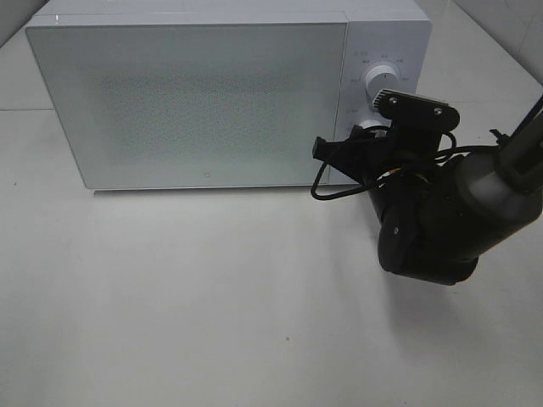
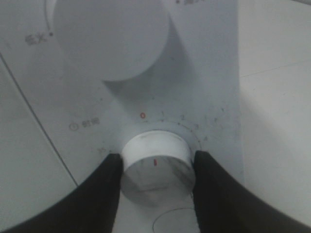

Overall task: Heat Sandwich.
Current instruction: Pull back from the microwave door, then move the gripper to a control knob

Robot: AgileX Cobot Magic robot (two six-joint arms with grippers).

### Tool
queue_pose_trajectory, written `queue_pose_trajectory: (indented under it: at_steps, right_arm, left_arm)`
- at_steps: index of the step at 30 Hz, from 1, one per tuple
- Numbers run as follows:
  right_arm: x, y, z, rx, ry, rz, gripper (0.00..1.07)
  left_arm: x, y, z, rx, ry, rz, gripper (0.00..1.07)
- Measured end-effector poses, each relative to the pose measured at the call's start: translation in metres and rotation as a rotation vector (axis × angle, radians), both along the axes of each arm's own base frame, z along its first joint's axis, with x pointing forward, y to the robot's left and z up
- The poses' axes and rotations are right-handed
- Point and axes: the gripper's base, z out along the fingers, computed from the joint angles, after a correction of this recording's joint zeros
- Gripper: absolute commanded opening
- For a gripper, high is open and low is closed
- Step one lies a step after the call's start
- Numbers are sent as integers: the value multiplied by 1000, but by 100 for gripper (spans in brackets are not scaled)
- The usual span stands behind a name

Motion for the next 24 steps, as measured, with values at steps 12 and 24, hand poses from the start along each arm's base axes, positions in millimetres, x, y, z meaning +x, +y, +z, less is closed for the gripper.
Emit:
queue_pose_trajectory:
  at_steps: [12,24]
  right_arm:
    - [0,-1,0,532,-19,-96,3]
    - [0,-1,0,1078,-35,-205,3]
  left_arm:
    - [0,0,0,0,0,0,98]
    - [0,0,0,0,0,0,98]
